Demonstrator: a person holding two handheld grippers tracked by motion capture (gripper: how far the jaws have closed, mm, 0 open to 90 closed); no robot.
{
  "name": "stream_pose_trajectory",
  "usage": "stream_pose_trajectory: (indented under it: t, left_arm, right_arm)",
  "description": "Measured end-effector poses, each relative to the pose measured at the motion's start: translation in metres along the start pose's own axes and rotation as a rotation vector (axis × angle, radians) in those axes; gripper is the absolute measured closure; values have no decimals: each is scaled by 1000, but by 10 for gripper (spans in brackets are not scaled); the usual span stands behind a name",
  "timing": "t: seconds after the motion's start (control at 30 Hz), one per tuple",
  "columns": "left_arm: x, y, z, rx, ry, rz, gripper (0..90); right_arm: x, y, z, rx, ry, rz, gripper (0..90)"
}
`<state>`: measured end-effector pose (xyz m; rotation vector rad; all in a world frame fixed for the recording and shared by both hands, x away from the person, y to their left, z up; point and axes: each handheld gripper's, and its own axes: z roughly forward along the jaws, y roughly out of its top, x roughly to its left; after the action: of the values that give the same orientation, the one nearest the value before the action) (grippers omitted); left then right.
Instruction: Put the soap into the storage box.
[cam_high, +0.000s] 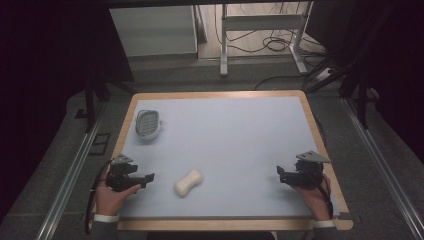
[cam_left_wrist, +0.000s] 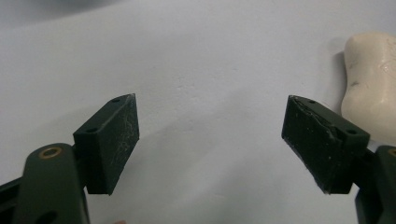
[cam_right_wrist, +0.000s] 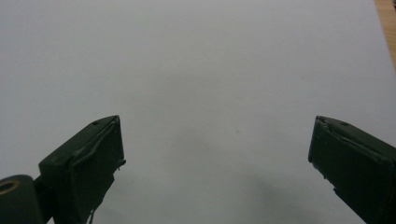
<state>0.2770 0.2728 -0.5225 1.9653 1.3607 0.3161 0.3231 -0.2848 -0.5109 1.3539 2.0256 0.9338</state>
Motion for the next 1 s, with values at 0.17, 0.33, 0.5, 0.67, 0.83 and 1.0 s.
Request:
stream_pose_trajectory:
  t: [0.17, 0.33, 0.5, 0.67, 0.83, 1.0]
  left_arm:
    - [0, -2, 1, 0, 11, -3, 194]
    - [0, -3, 0, 7, 9, -5, 195]
    - [0, -4, -4, 23, 2, -20, 251]
    - [1, -4, -7, 2, 18, -21, 233]
    - [0, -3, -5, 10, 37, -21, 229]
    - [-4, 2, -4, 17, 57, -19, 235]
  right_arm:
    - [-10, -2, -1, -6, 2, 23, 32]
    - [-12, -3, -2, -5, -1, 33, 33]
    - [-12, -3, -3, -8, -5, 38, 34]
    - [-15, -3, -5, -20, -10, 54, 37]
    - [-17, -5, -4, -9, -8, 56, 40]
    - [-20, -5, -4, -7, -8, 69, 42]
